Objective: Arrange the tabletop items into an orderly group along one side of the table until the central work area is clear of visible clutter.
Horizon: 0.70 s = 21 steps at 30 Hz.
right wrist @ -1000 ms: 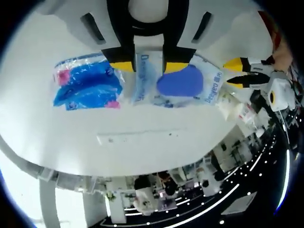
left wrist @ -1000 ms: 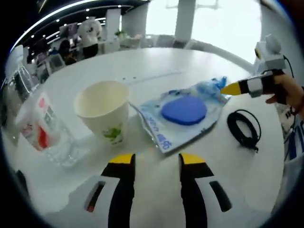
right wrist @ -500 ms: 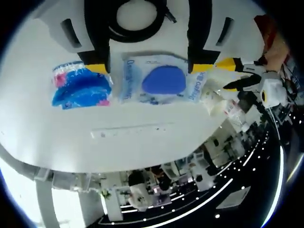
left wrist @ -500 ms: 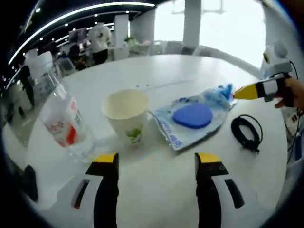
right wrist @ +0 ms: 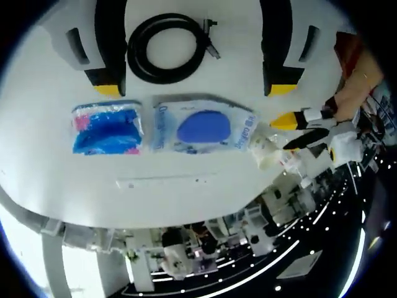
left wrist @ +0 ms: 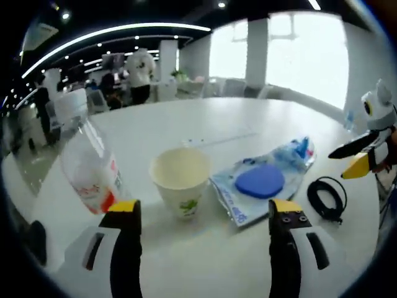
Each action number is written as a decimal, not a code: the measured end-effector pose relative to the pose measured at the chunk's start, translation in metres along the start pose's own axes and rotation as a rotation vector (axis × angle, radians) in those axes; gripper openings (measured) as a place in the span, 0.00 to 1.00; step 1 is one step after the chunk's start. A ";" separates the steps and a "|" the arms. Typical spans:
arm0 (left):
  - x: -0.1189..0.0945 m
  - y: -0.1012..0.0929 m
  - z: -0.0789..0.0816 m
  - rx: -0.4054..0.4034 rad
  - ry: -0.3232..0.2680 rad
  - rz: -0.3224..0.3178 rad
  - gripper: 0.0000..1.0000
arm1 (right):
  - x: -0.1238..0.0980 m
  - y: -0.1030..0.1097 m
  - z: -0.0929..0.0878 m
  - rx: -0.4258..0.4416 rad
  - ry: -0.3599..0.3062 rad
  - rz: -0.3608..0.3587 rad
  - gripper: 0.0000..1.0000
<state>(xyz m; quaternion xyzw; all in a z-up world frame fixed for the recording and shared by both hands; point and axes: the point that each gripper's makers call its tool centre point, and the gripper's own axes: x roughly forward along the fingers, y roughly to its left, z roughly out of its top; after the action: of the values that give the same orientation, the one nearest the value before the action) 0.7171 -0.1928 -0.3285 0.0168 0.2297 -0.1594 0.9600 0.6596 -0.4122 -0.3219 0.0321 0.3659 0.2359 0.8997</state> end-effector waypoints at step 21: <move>0.025 0.017 0.009 -0.057 -0.076 0.077 0.68 | -0.061 0.016 -0.041 -0.010 -0.020 0.092 0.99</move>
<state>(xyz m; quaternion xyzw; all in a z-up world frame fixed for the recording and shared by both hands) 0.7472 -0.1847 -0.3319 -0.0077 0.1966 -0.1164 0.9735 0.5876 -0.4300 -0.3086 0.0466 0.3540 0.2785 0.8916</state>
